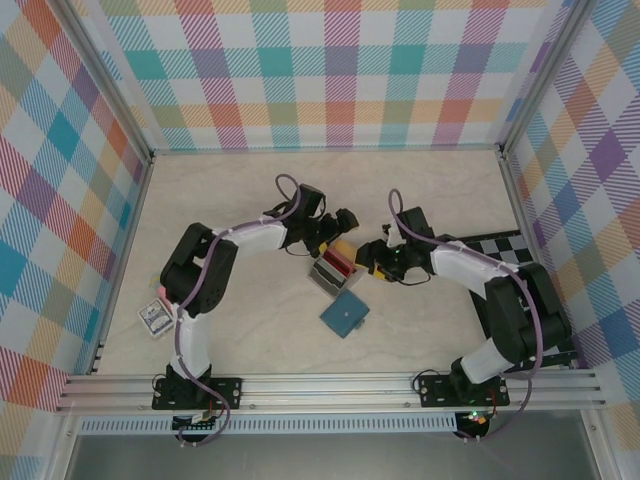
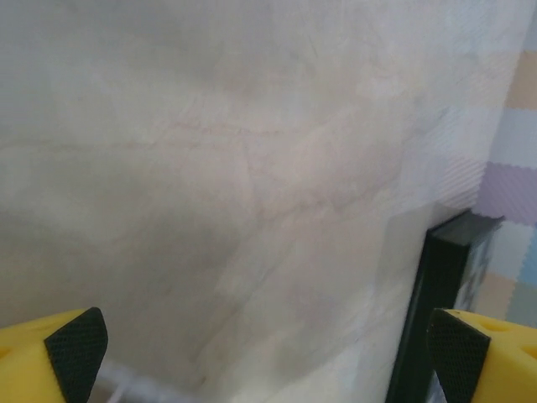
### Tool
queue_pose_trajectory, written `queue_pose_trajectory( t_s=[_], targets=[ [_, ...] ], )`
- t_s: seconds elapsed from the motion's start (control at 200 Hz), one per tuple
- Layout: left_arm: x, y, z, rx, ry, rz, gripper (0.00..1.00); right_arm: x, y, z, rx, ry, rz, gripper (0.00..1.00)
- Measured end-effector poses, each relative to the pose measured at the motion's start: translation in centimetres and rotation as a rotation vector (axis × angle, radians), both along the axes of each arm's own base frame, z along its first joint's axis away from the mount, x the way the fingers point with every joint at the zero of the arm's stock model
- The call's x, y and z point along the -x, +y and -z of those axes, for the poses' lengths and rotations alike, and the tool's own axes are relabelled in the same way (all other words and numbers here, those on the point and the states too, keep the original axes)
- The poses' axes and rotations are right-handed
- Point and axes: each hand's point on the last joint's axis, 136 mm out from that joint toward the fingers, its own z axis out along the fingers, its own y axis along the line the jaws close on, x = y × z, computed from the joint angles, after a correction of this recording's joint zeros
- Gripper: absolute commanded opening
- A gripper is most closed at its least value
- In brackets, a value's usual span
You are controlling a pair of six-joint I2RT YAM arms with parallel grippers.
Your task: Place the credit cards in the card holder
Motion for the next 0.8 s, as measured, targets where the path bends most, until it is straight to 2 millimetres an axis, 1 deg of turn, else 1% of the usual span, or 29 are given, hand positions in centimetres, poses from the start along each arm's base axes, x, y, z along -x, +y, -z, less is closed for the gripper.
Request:
queue_pose_trajectory(
  t_s=[0.035,0.1,0.16,0.19,0.24,0.285,0.35,0.405,0.505,0.58,0.665,0.8],
  targets=[
    [0.4,0.7,-0.9,-0.029,-0.013,-0.003,1.0,0.3,-0.5,-0.3,0.018,-0.006,0.001,0.58],
    [1.2,2.2,-3.3,-0.06,-0.062,-0.013,1.0,1.0,-1.2,-0.8,0.038,-0.024,0.0,0.59],
    [2.5,3.6,-5.6,-0.065,-0.113,-0.023,1.0,2.5,-1.6,-1.0,0.046,-0.028,-0.01,0.58],
    [3.4,4.4,-6.5,-0.065,-0.132,-0.028,0.99,3.2,-1.7,-0.9,0.048,-0.022,-0.019,0.57],
    [4.9,5.7,-7.3,-0.069,-0.152,-0.036,0.99,4.7,-1.5,-0.2,0.051,-0.005,-0.041,0.54],
    [6.2,6.5,-7.6,-0.065,-0.16,-0.033,0.98,5.9,-1.2,0.7,0.053,0.025,-0.062,0.52],
    [7.9,7.5,-7.0,-0.069,-0.152,-0.03,0.97,7.5,-0.9,2.0,0.063,0.074,-0.089,0.48],
    [9.3,8.3,-5.7,-0.077,-0.131,-0.028,0.96,8.3,-0.5,2.9,0.077,0.107,-0.107,0.44],
    [11.7,9.5,-3.5,-0.095,-0.083,-0.024,0.94,8.8,0.4,4.0,0.09,0.129,-0.133,0.39],
    [13.2,10.3,-2.4,-0.099,-0.057,-0.027,0.9,9.0,0.9,4.8,0.1,0.138,-0.15,0.37],
    [14.3,10.9,-1.7,-0.094,-0.039,-0.031,0.86,8.9,1.5,5.2,0.109,0.145,-0.17,0.35],
    [15.2,11.3,-1.1,-0.097,-0.025,-0.025,0.82,8.8,3.3,5.1,0.117,0.1,-0.241,0.33]
  ],
)
